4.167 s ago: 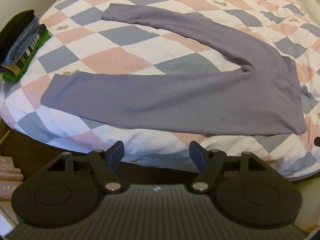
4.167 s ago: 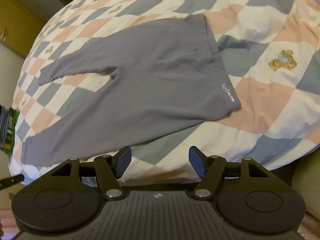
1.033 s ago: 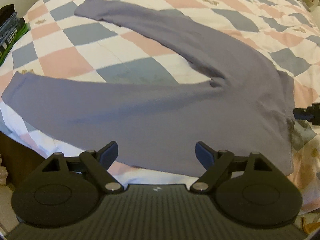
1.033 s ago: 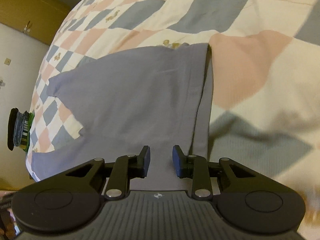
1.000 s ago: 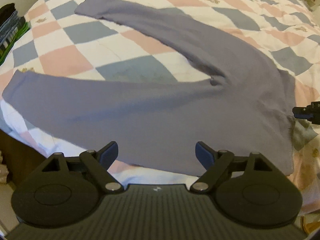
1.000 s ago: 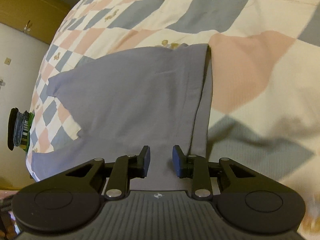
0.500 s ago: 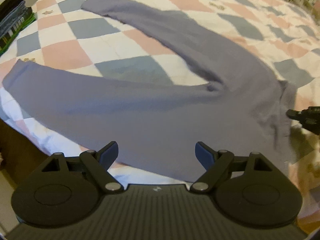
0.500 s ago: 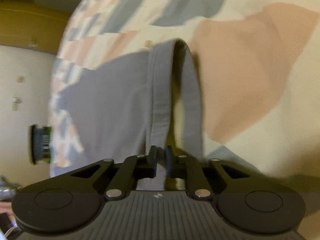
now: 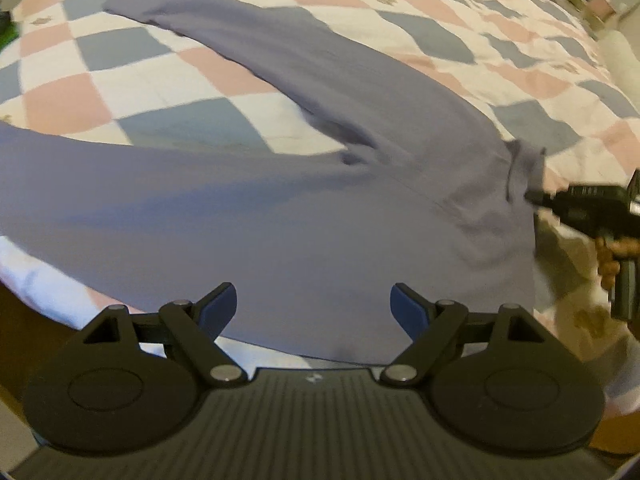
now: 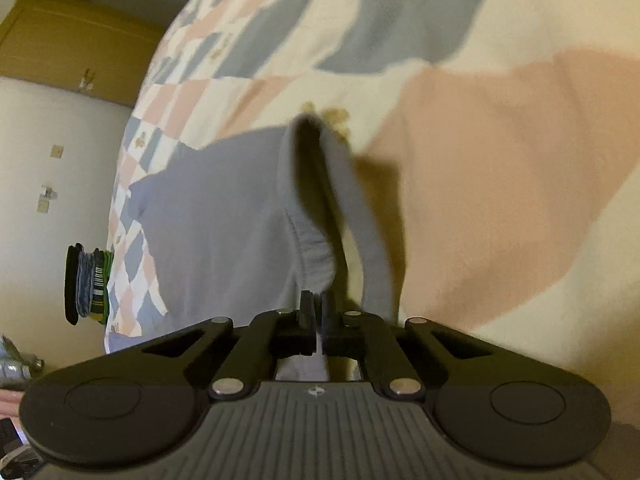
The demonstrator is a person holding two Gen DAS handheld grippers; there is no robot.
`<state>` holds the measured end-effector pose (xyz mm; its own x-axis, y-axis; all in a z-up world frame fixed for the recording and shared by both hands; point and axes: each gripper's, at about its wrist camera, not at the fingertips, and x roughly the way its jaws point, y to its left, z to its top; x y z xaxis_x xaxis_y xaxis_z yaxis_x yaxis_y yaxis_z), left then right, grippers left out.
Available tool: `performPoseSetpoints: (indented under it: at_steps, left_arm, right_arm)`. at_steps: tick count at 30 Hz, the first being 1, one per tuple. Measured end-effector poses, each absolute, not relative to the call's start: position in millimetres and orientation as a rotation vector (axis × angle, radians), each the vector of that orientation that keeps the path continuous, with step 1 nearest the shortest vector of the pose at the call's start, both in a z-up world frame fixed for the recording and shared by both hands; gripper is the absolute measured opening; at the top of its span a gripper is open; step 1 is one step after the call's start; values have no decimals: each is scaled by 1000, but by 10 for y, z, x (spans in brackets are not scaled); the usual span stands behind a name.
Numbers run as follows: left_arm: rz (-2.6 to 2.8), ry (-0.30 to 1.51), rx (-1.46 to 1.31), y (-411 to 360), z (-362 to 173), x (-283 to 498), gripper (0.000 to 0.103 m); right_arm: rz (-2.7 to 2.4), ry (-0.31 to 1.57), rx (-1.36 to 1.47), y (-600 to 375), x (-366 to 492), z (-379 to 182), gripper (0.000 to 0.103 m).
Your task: Fold clothes
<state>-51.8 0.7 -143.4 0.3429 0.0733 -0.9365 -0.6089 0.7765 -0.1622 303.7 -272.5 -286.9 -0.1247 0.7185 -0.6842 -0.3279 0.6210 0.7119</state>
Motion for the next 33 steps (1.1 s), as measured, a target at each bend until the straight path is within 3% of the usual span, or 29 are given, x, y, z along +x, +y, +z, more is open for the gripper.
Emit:
performPoseSetpoints:
  at_steps: [4,8,10,13,16,18,19,20,25,28,29,30,33]
  left_arm:
    - [413,1164,-544,-102,-1540,-421,81]
    - [398,1197,-518,-159,-1602,-362,81]
    - [400,1188,-521,-152,-1575,-389,81]
    - [413,1183,-526,-117,-1563,-423,81]
    - [419,1181,-522,-108,-1569,-422,81]
    - [418,1178,-520,-107,-1561,-418,81]
    - [418,1177,-520,-103,-1555,-423,81]
    - [420,1177,-520,-98,-1548,-432,81]
    - [440,1174,-536,-31,-1562,-498,81]
    - [446,1179,-521,8,-1551,-506,81]
    - [448,1176,-521,28,-1540,-516,81]
    - [451,1173,-521,48,-1529,-526,81]
    - [460,1169,-521,126,-1514,-557,81]
  right_arm:
    - [887,1312,393,-2935,3111,-2612,1]
    - [843,1404,258,-2806,3134,-2827,2]
    - [825,1437,231,-2784,3108,-2893,7]
    - [821,1400,319,-2821,3152,-2798,32]
    - [806,1356,372,-2751,3309,-2738,35]
    - [770,1356,356,-2653,3415,-2769,33]
    - [747,1369,337,-2603,3460,-2805,25]
    - [732,1387,316,-2569,3485,-2832,2]
    - [661,1316,173,-2577,3408,-2726,0]
    - [608,1329,131,-2545,3416,-2774,6]
    - [605,1324,119,-2505,3412,-2750,15]
    - [591,1303,96,-2477,3382,-2687,29]
    - [533,1181,-14,-2478,3099,-2366,36]
